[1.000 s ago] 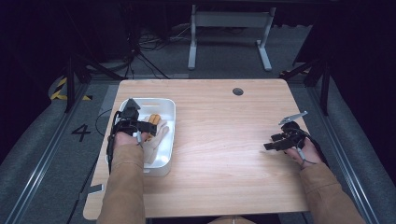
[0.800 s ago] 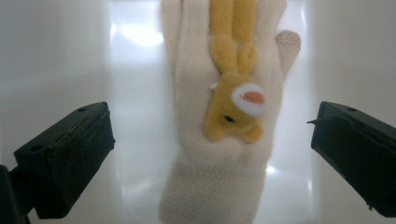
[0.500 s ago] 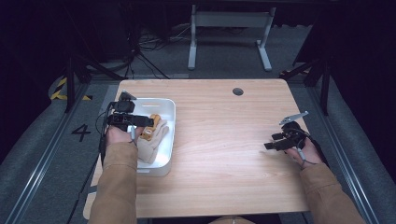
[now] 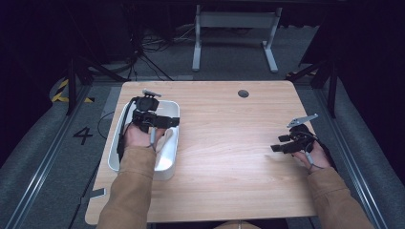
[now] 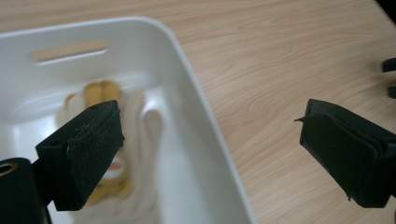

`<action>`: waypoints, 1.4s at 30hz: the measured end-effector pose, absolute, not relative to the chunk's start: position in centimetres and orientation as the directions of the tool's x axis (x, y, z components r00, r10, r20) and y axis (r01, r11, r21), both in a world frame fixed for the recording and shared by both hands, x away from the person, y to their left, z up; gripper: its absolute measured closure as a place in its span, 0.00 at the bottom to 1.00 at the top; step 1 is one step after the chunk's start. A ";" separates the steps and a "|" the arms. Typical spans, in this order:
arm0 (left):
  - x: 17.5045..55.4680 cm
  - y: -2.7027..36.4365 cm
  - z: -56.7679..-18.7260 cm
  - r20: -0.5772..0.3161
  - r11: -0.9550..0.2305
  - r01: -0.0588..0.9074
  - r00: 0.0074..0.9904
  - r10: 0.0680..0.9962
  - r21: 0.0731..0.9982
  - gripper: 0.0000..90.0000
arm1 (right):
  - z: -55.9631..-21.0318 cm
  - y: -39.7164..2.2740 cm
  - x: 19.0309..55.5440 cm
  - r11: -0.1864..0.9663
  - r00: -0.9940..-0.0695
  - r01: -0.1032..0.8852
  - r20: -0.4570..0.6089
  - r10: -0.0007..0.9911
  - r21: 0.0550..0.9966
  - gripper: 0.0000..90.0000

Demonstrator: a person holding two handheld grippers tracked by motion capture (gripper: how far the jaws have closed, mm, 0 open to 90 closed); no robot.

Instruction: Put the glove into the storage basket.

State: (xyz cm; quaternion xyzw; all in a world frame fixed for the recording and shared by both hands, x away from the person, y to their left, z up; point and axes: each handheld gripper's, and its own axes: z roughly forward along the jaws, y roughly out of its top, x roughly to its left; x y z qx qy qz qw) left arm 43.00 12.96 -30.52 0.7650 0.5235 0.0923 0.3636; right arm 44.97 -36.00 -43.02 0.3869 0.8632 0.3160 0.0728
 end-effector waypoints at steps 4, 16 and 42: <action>42.3 10.0 -29.7 -0.263 -0.244 0.667 0.564 0.783 0.704 0.09 | -42.8 -36.1 44.8 0.490 -0.692 0.607 0.113 0.713 0.625 0.39; 40.7 4.5 -32.1 -0.229 -0.360 0.513 0.767 0.599 0.779 0.14 | -42.1 -37.0 44.6 0.445 -0.690 0.595 0.142 0.710 0.669 0.42; 38.5 1.0 -38.8 -0.261 -0.496 0.456 0.872 0.414 0.739 0.17 | -42.5 -36.0 44.4 0.475 -0.733 0.556 0.133 0.667 0.682 0.41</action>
